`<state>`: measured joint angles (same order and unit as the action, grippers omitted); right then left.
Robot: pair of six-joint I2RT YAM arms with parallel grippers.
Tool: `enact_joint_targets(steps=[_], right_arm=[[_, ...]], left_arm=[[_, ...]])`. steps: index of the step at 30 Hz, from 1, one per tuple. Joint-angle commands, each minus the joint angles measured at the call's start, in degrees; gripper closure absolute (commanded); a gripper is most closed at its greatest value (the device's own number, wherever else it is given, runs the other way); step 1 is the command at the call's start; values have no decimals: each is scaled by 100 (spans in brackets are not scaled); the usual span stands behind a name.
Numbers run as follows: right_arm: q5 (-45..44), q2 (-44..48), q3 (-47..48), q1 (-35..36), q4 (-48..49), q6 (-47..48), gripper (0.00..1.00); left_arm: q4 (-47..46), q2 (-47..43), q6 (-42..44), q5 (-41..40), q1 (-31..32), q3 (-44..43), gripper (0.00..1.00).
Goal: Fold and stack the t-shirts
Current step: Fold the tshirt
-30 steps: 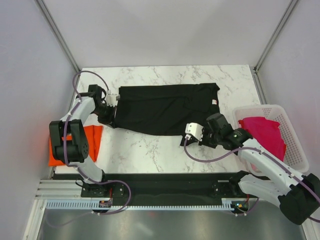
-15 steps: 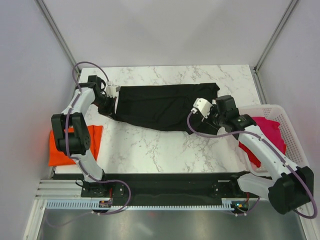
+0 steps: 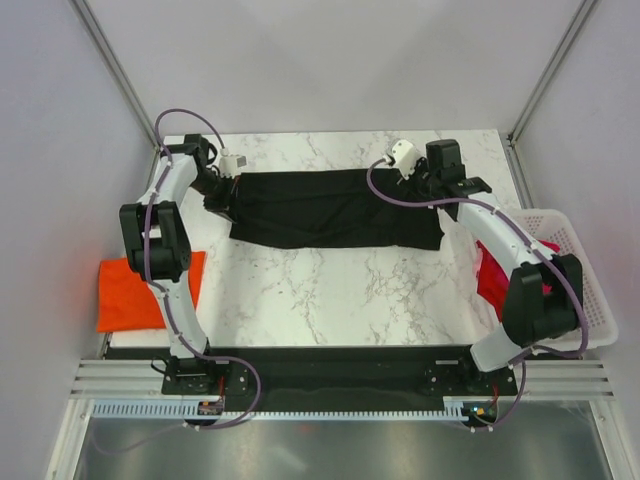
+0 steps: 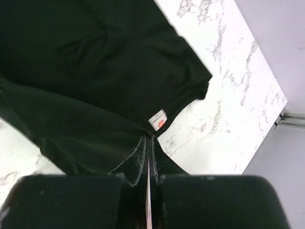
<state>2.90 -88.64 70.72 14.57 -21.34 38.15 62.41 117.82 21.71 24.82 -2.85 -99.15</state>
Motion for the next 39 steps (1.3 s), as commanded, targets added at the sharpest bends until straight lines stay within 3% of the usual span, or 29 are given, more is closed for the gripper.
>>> enact_joint_targets(steps=[1,17,29,35,37,39], right_arm=[[-70,-460,731,-147,385,-229,100],[-158,-2578,2587,-270,438,-317,100],[-246,-2729,2684,-270,438,-291,100],[-254,-2790,2737,-270,429,-326,100],[-254,-2825,2763,-270,429,-335,100],[-402,-2860,2842,-270,429,-439,100]], left_arm=[[359,319,175,181,21,-595,98],[421,1208,17,-205,-40,-1651,98],[245,1296,-167,-188,-31,-2028,98],[236,1516,-194,-276,-14,-2266,83],[201,1464,-273,-363,-22,-2275,72],[105,1341,-352,-538,-31,-2179,67]])
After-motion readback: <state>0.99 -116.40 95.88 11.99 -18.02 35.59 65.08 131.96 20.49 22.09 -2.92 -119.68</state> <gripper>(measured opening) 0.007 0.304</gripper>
